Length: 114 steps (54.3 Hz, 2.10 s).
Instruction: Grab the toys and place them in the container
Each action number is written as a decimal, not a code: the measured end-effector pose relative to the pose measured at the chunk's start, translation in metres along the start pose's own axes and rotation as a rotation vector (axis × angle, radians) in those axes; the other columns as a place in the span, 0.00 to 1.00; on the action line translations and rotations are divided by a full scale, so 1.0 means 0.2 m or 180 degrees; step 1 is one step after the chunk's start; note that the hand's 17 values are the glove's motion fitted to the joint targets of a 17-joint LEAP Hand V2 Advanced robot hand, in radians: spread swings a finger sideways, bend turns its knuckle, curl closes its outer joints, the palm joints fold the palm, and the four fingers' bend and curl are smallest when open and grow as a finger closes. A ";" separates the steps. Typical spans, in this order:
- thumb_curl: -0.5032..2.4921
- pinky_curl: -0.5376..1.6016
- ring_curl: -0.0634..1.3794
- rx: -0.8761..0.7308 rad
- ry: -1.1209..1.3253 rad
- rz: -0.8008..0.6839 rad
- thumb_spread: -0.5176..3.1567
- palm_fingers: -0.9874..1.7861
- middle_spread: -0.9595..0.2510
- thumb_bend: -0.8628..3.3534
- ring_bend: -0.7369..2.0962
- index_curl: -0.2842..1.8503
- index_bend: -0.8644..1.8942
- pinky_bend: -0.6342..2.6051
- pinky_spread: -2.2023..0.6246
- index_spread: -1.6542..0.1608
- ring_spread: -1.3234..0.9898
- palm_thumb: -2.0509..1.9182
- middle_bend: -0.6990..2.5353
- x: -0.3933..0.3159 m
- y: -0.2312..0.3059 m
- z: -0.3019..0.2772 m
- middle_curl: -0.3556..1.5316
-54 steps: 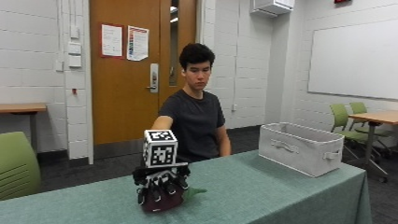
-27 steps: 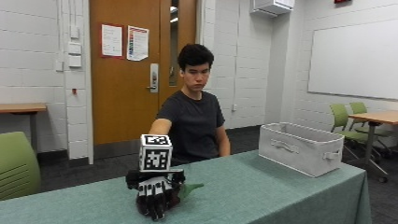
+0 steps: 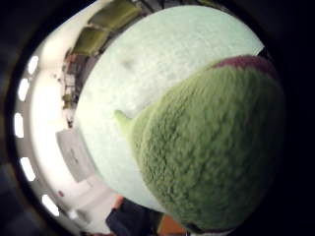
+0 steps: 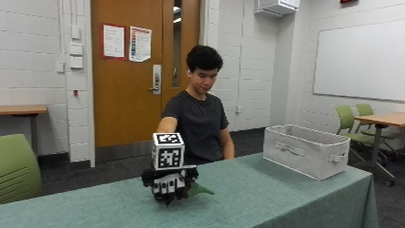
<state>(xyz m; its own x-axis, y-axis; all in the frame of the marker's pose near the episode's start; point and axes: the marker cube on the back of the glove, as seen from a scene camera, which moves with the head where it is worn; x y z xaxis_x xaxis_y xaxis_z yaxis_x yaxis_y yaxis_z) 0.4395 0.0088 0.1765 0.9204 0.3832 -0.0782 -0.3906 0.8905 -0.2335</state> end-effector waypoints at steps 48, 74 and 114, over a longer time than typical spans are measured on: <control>0.50 0.43 0.43 0.1309 -0.0123 -0.3005 0.29 0.75 0.53 0.24 0.68 0.55 0.45 0.46 0.62 0.69 0.40 0.67 0.54 -2.64 1.04 -1.55 0.50; 0.47 0.49 0.42 0.0522 0.0119 -0.2380 0.37 0.41 0.59 0.18 0.64 0.56 0.26 0.55 0.66 0.71 0.42 0.56 0.44 -3.33 1.09 -1.13 0.48; 0.25 0.38 0.21 0.0836 -0.0052 -0.1663 0.39 0.30 0.77 0.17 0.33 0.32 0.37 0.40 0.77 0.77 0.51 0.47 0.29 -1.99 0.94 -0.96 0.38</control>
<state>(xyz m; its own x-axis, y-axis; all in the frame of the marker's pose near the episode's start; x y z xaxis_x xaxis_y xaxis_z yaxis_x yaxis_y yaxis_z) 0.0033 -0.0237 -0.0218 0.9926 -0.1211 -0.0019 0.1211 0.9926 0.0112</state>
